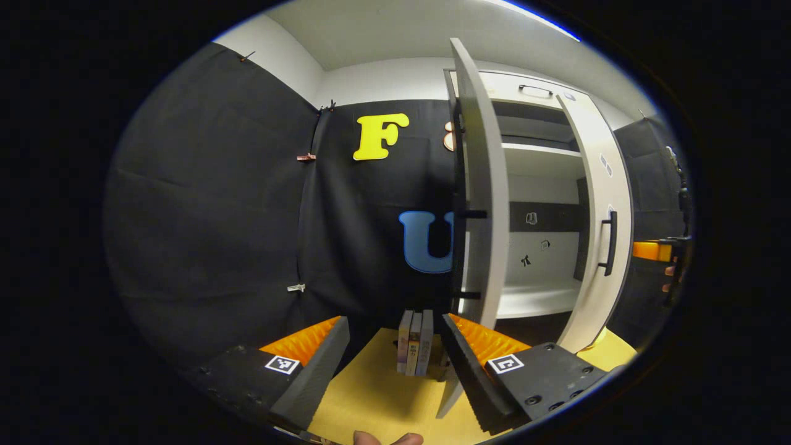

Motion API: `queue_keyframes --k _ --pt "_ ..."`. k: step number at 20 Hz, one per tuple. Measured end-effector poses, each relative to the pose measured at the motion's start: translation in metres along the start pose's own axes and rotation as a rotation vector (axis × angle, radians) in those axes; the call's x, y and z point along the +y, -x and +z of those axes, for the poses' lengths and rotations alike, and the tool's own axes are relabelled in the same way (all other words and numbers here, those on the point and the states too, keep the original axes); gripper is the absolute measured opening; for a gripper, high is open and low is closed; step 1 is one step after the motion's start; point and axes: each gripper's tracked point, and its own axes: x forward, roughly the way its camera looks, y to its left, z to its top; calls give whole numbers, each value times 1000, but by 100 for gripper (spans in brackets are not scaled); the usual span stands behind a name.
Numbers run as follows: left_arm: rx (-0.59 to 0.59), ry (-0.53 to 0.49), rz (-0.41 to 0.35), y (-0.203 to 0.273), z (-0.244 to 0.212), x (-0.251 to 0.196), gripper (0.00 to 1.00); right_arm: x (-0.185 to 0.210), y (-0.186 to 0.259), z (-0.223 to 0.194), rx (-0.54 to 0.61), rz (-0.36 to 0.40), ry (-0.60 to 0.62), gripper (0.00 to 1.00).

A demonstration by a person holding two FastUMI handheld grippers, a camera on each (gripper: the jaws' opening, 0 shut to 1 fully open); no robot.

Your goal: Grasp the bottle in the cabinet with the left hand and place it on the coaster, then close the right door with the right hand and the left door with the left hand.

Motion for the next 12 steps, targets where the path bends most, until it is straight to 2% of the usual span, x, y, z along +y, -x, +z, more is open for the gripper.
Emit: queue_keyframes --k 2,5,8,12 --pt "-10 -25 -5 -26 10 5 92 0 14 -9 27 -6 47 98" --pt "-22 -42 -4 -54 23 10 95 4 36 -14 39 -5 115 97" --pt "-32 -31 -30 -67 29 1 95 18 53 -9 13 33 107 98" --pt "-26 -24 -50 -65 30 -5 93 12 64 0 -20 2 92 98"
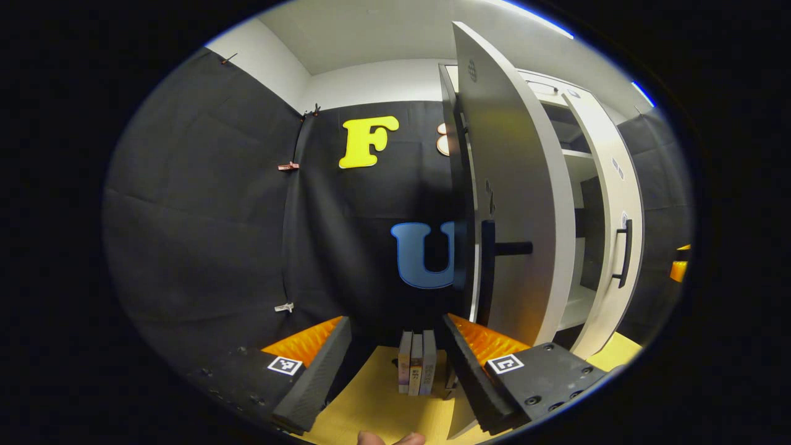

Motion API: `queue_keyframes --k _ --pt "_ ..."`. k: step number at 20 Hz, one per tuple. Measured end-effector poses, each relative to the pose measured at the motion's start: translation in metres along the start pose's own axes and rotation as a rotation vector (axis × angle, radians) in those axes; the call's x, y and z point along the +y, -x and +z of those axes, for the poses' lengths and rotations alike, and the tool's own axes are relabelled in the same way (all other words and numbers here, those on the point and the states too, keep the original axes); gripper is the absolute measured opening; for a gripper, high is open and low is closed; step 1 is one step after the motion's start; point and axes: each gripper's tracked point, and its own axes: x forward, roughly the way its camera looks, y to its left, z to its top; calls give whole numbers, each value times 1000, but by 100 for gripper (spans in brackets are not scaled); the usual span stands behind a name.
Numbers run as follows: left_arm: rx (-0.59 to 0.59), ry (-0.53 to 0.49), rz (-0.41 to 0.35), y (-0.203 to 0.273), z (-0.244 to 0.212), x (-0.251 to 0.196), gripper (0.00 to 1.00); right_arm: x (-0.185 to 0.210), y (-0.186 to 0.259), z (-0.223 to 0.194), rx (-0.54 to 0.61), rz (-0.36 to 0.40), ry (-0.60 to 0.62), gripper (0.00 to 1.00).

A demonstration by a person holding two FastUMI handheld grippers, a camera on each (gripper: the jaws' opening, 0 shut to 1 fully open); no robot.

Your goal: Grasp the bottle in the cabinet with the left hand and place it on the coaster, then close the right door with the right hand and the left door with the left hand.

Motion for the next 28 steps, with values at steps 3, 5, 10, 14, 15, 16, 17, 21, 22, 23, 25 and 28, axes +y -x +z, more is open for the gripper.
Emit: queue_keyframes --k 3,5,10,14,15,16,17,21,22,23,25,28 --pt "-8 -9 -43 11 3 -16 94 -9 6 5 -15 -19 -22 98" --pt "-1 2 -46 14 3 -23 94 -16 9 7 -17 -26 -50 98" --pt "9 13 -80 18 4 -57 94 -38 18 6 -5 -41 -101 98" --pt "13 27 -75 19 4 -72 94 -52 23 3 -2 -43 -106 98" --pt "16 29 -76 18 4 -74 94 -54 24 3 -2 -38 -106 98" --pt "17 29 -78 18 3 -77 91 -56 24 3 -2 -33 -103 98" --pt "18 28 -80 17 4 -81 94 -58 24 3 -4 -33 -97 98" --pt "21 30 -119 16 6 -118 94 -70 25 3 -12 -37 -99 98" --pt "19 30 -134 14 6 -127 94 -73 25 2 -9 -37 -102 98" --pt "15 26 -148 12 7 -137 94 -76 25 2 -7 -39 -102 98" --pt "-3 14 -165 6 11 -155 94 -84 25 2 -10 -48 -89 98" --pt "-5 1 -196 -6 8 -183 94 -97 24 5 -18 -64 -60 98"
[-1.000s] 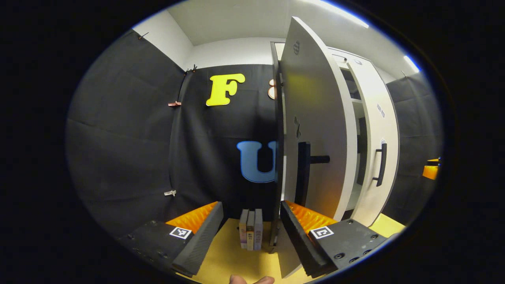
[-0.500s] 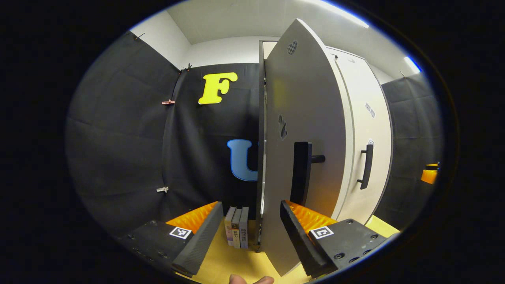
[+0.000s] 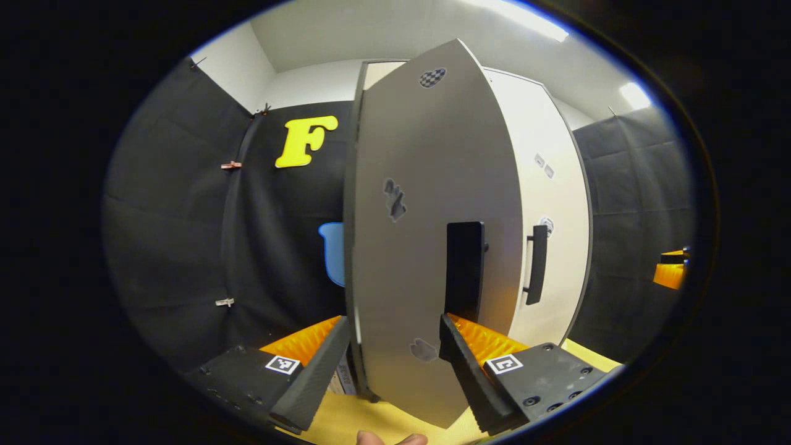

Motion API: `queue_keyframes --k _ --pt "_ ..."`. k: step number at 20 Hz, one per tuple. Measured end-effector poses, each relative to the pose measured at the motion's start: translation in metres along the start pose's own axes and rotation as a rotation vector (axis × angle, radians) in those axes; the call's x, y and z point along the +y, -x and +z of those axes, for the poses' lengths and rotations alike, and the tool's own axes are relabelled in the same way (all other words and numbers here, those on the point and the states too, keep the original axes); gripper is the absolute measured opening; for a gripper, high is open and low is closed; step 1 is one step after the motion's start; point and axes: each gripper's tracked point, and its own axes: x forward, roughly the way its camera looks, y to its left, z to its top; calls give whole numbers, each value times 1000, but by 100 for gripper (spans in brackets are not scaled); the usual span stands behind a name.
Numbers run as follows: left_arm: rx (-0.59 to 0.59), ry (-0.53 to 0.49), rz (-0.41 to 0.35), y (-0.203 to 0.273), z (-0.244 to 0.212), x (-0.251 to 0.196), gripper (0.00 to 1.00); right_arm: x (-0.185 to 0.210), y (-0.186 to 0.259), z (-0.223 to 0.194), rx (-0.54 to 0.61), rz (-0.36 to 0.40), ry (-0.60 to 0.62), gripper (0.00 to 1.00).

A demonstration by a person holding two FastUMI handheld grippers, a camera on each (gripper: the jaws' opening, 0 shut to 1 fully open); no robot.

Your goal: Grasp the bottle in the cabinet with the left hand and place it on the coaster, then close the right door with the right hand and the left door with the left hand.

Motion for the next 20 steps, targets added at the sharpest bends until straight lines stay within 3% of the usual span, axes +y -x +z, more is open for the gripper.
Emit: queue_keyframes --k 20 --pt "-5 -9 -5 -66 9 -56 94 -17 -9 -11 8 -31 37 98"
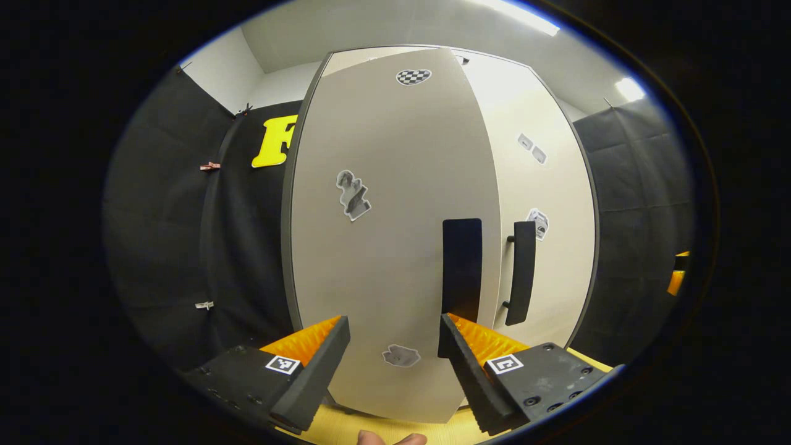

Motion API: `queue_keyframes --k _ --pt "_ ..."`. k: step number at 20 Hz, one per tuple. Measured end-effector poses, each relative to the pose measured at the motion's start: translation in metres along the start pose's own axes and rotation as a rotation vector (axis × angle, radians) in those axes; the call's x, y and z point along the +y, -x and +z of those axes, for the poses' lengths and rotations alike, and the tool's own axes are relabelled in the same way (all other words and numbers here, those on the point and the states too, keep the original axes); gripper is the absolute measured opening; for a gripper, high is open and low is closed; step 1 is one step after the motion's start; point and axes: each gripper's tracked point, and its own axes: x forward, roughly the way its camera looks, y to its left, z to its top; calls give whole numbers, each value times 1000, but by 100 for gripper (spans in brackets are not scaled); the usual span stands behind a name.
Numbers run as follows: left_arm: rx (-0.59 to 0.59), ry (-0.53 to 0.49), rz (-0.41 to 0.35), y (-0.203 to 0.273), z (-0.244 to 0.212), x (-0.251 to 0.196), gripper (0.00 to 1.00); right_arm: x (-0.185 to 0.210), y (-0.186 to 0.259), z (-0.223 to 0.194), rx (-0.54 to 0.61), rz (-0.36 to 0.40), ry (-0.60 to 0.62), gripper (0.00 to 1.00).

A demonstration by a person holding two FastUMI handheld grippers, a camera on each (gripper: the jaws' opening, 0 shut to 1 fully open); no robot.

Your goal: Grasp the bottle in the cabinet with the left hand and place it on the coaster, then close the right door with the right hand and the left door with the left hand.

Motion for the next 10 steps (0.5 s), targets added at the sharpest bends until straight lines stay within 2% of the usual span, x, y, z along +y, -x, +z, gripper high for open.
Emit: queue_keyframes --k 7,10 --pt "4 7 10 3 2 6 92 3 -3 1 -4 1 -2 98" --pt "4 14 1 10 6 10 94 5 0 4 -9 -2 -15 98"
